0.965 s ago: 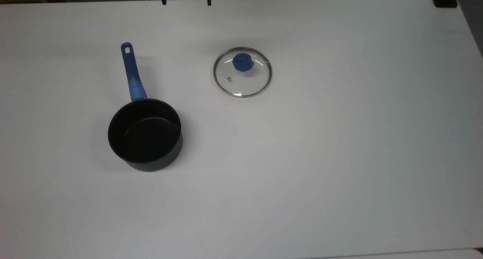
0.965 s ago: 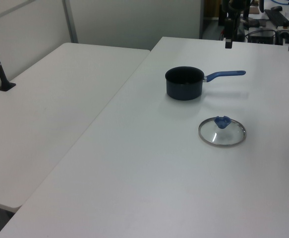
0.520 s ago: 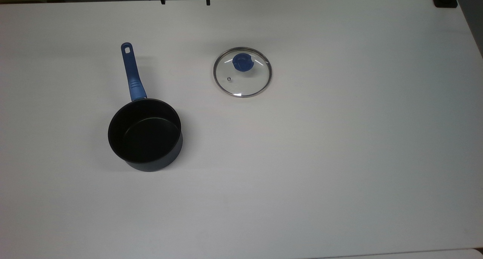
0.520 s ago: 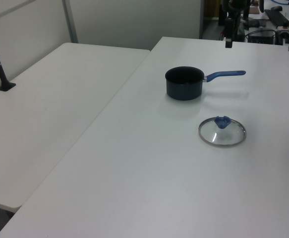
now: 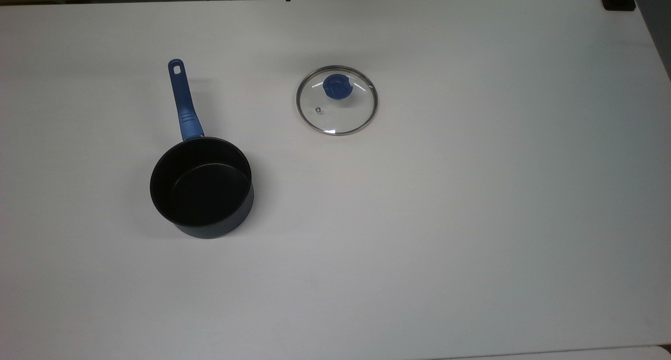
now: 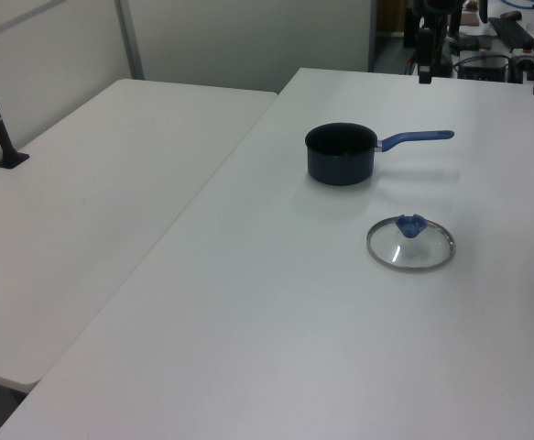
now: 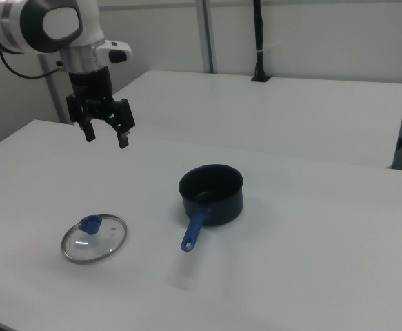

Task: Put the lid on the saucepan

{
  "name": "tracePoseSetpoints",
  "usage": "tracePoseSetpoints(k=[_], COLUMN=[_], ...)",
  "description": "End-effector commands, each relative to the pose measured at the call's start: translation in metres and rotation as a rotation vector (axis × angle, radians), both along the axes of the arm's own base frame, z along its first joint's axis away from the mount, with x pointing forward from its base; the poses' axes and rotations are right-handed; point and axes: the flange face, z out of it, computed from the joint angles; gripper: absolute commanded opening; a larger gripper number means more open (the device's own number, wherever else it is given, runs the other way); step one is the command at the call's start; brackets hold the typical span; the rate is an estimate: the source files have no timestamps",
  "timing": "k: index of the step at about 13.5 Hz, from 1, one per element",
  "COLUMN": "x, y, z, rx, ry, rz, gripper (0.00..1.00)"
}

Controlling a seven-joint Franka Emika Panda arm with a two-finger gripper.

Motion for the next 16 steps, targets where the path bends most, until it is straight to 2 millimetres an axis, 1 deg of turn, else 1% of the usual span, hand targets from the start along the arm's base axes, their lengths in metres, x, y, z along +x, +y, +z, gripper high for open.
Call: tracePoseSetpoints(k=[1,3,4,6,8,10,11,12,13,14,16], x=[0.001,0.001,0.001,0.0,-0.004,-0.006,-0.008,-0.015,-0.024,-0.026,-0.028], y=[0.003,0.001,-0.003,-0.002,0.001,0.003,0.012,0.024,0.034,0.047,0.059], z=[0.003,0.003,0.01,0.009,0.0,-0.015,-0.023,-0.034,-0.052,-0.065,-0.084], rx=[-0.008,-0.025,-0.029,-0.029,-0.028,-0.027,-0.027,-0.025,-0.028,-0.035,-0.038], ry=[0.017,0.02,0.008,0.01,0.03,0.061,0.075,0.097,0.13,0.139,0.137], rz=[0.001,-0.002,-0.003,0.011,0.034,0.045,0.08,0.131,0.16,0.188,0.216], gripper=[1.0,1.0,1.0,1.0,1.0,1.0,1.0,1.0,1.0,1.0,0.99])
